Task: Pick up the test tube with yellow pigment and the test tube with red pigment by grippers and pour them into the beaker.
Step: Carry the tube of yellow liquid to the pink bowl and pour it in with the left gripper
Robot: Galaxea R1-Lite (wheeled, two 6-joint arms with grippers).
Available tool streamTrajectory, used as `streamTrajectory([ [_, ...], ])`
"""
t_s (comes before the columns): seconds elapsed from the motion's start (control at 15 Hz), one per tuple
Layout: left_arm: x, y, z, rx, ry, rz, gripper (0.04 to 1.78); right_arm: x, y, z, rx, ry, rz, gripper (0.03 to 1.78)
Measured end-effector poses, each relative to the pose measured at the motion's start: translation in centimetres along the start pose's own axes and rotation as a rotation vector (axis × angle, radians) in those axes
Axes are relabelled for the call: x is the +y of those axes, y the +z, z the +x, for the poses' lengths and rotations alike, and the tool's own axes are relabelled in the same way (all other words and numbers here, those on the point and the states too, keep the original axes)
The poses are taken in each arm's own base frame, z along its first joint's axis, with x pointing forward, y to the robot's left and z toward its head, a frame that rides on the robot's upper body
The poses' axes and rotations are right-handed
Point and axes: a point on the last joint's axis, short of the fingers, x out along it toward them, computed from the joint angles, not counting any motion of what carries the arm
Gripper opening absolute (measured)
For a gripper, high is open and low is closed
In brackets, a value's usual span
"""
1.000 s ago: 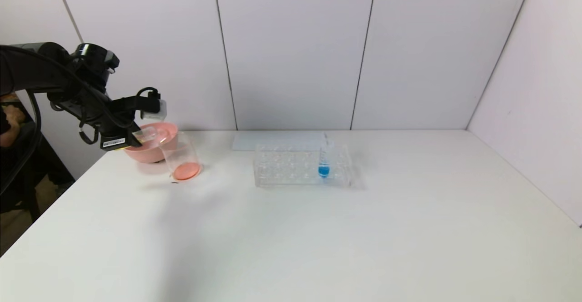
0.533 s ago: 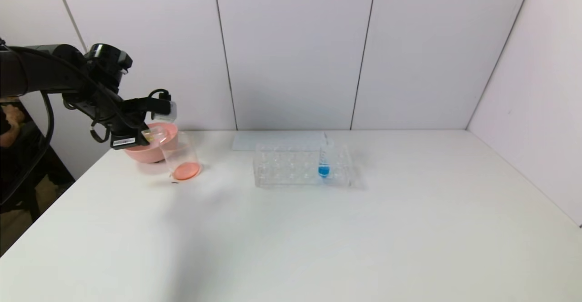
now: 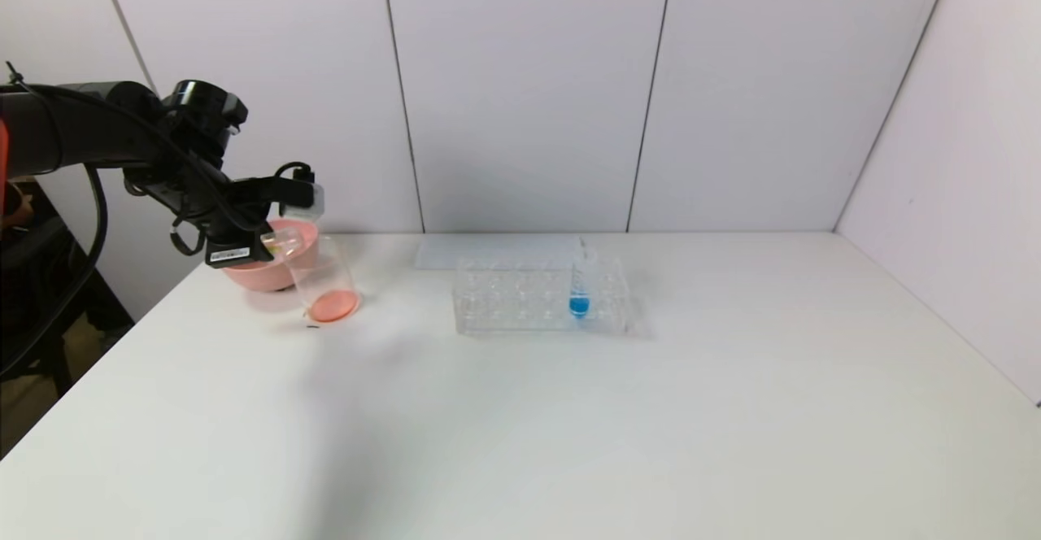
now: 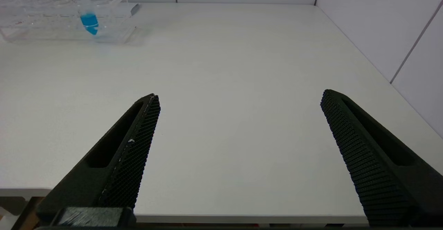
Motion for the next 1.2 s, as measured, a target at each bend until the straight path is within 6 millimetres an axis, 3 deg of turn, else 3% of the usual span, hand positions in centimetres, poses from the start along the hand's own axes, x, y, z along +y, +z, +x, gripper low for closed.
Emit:
streamTrajectory([
  [1.2,-0.2,1.6,0.0,0.033,0.020,0.055,0.44,0.0,0.0,0.0,0.000,0.000,0.000,1.70],
])
